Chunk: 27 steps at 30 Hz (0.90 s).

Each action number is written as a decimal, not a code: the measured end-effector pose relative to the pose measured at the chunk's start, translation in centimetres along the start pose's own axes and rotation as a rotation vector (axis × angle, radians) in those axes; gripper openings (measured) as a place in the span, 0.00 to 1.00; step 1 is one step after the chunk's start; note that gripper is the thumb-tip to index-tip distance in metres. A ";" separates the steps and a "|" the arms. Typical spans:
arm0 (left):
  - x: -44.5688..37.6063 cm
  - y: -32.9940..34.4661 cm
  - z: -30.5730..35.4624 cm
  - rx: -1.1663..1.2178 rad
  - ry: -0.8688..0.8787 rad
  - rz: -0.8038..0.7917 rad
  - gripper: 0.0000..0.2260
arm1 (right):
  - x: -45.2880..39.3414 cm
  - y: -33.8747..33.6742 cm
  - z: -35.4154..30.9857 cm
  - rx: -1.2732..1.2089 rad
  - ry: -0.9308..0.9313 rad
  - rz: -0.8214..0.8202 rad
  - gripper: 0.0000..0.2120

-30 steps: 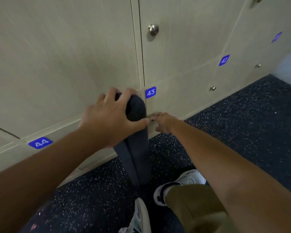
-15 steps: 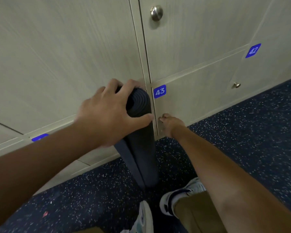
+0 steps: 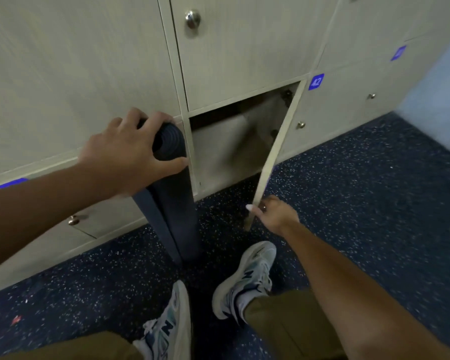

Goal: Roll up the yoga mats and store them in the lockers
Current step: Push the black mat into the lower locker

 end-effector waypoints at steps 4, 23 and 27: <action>0.2 0.1 0.1 -0.005 -0.001 0.004 0.40 | 1.4 -0.9 4.7 -0.098 0.207 0.114 0.39; -0.8 0.6 3.9 -0.117 0.066 0.000 0.38 | 3.7 -3.4 8.3 -0.392 0.456 -0.054 0.41; 0.2 0.9 6.1 -0.186 0.109 -0.027 0.40 | 5.6 -4.5 1.7 -0.316 0.256 -0.133 0.37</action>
Point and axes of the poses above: each hand's wrist, its own x-axis away from the middle knuckle, its own y-axis out of the palm, z = x × y, the point moved 4 cm from there along -x, towards the middle knuckle, and after that the axes turned 6 degrees about y, right-handed, at the moved point
